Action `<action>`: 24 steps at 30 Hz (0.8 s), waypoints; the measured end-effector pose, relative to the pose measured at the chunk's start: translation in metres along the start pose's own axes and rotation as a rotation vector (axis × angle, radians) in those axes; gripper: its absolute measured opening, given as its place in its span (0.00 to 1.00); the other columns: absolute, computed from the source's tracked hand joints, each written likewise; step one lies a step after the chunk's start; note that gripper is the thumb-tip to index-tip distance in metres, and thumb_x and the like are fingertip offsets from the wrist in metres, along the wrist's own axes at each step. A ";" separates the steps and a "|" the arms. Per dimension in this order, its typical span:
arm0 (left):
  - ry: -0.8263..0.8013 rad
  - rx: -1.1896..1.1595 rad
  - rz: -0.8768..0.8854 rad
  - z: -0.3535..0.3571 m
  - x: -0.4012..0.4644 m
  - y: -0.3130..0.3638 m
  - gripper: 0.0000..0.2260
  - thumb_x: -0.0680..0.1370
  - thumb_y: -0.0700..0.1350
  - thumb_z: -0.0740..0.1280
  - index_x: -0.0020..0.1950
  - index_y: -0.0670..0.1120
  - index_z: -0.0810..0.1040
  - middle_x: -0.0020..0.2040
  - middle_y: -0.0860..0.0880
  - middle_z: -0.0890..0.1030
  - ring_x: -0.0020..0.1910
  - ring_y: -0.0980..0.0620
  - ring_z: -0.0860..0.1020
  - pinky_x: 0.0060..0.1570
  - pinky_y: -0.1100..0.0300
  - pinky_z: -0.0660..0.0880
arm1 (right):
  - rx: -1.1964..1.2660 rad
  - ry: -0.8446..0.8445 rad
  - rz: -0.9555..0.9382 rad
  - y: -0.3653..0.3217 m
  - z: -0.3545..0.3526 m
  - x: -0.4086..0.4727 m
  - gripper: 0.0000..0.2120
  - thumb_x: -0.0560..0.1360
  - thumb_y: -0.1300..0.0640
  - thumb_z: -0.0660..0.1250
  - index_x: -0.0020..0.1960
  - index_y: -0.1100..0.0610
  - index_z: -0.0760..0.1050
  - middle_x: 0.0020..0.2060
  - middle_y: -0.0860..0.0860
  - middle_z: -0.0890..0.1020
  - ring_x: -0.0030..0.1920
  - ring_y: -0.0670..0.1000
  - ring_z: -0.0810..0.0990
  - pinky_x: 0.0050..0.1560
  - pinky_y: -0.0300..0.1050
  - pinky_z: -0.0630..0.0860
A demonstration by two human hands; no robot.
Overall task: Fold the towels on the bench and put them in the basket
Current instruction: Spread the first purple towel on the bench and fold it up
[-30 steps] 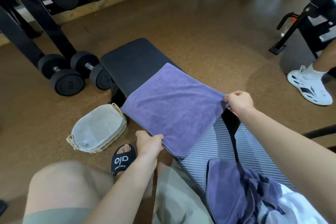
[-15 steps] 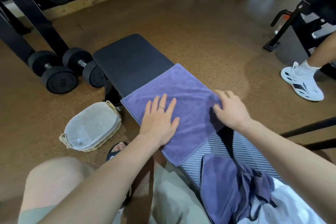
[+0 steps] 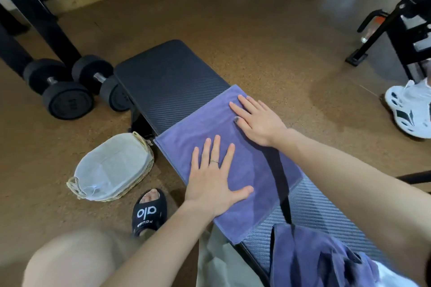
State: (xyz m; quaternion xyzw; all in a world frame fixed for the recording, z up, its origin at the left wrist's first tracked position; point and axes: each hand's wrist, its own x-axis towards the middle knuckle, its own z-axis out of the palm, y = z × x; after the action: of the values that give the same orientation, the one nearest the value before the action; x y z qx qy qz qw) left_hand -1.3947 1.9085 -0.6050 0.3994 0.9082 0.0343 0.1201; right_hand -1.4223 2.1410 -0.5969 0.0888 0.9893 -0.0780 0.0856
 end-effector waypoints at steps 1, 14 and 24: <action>-0.004 -0.004 0.000 0.000 0.000 0.000 0.48 0.70 0.79 0.47 0.82 0.56 0.34 0.79 0.47 0.27 0.77 0.45 0.26 0.77 0.40 0.34 | 0.025 -0.018 0.006 0.000 -0.001 0.010 0.26 0.85 0.43 0.43 0.82 0.44 0.48 0.82 0.50 0.47 0.82 0.51 0.45 0.80 0.51 0.46; -0.043 -0.034 0.003 -0.004 0.003 -0.002 0.50 0.69 0.80 0.46 0.81 0.56 0.32 0.77 0.48 0.24 0.76 0.45 0.23 0.76 0.40 0.33 | 0.060 0.028 -0.067 -0.013 -0.003 0.052 0.27 0.85 0.43 0.46 0.83 0.46 0.48 0.82 0.50 0.49 0.81 0.53 0.46 0.80 0.51 0.48; 0.048 0.009 0.198 -0.010 -0.035 0.016 0.42 0.69 0.74 0.59 0.70 0.44 0.71 0.74 0.40 0.68 0.74 0.38 0.65 0.73 0.42 0.62 | 0.500 -0.150 0.604 0.049 -0.037 -0.060 0.30 0.78 0.43 0.65 0.76 0.56 0.67 0.70 0.56 0.75 0.69 0.58 0.73 0.66 0.46 0.69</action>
State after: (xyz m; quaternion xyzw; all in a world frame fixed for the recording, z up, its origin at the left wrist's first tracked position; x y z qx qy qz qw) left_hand -1.3625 1.8942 -0.5862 0.4868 0.8670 0.0512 0.0928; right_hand -1.3607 2.1857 -0.5566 0.3881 0.8601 -0.2940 0.1524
